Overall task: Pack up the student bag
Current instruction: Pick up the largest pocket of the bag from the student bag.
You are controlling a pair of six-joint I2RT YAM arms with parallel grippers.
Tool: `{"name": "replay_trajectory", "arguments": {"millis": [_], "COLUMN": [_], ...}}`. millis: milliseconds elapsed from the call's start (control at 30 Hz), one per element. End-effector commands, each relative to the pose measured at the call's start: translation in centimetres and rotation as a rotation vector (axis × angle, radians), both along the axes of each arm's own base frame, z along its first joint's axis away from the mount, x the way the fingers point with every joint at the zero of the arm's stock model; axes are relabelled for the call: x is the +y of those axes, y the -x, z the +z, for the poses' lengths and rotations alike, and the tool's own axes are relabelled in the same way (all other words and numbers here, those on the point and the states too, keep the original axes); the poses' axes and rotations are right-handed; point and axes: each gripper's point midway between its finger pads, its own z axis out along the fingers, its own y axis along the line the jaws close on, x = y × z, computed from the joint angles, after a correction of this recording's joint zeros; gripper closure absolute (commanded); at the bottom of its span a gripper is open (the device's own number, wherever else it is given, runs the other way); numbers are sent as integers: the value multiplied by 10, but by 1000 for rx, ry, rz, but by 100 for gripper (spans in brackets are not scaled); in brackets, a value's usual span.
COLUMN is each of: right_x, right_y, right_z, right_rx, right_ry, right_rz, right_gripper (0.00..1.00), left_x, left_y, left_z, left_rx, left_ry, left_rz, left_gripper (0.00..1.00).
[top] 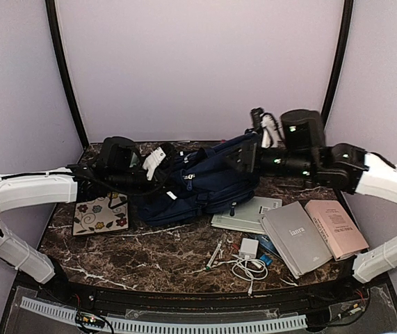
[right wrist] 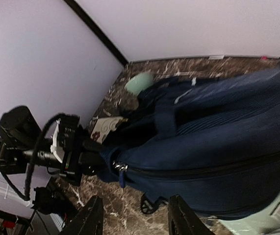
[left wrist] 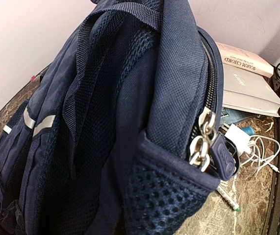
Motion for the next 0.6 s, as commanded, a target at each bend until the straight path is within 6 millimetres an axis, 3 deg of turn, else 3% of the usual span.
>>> {"name": "replay_trajectory", "arguments": {"millis": [0, 100, 167, 300, 433, 567], "right_x": [98, 128, 133, 121, 114, 120], "right_y": [28, 24, 15, 3, -3, -7], "right_z": [-46, -51, -56, -69, -66, -61], "right_rx": [116, 116, 130, 156, 121, 104], "right_ry": [-20, -25, -34, -19, -74, -107], "right_rz": [221, 248, 208, 95, 59, 72], "right_gripper": [57, 61, 63, 62, 62, 63], "left_x": [-1, -2, -3, -2, -4, -5], "left_y": [-3, 0, 2, 4, 6, 6], "left_z": [37, 40, 42, 44, 43, 42], "left_rx": [-40, -37, -43, -48, -39, -37], "left_ry": [115, 129, 136, 143, 149, 149], "left_rz": [26, 13, 5, 2, -12, -15], "left_gripper": [100, 100, 100, 100, 100, 100]}}
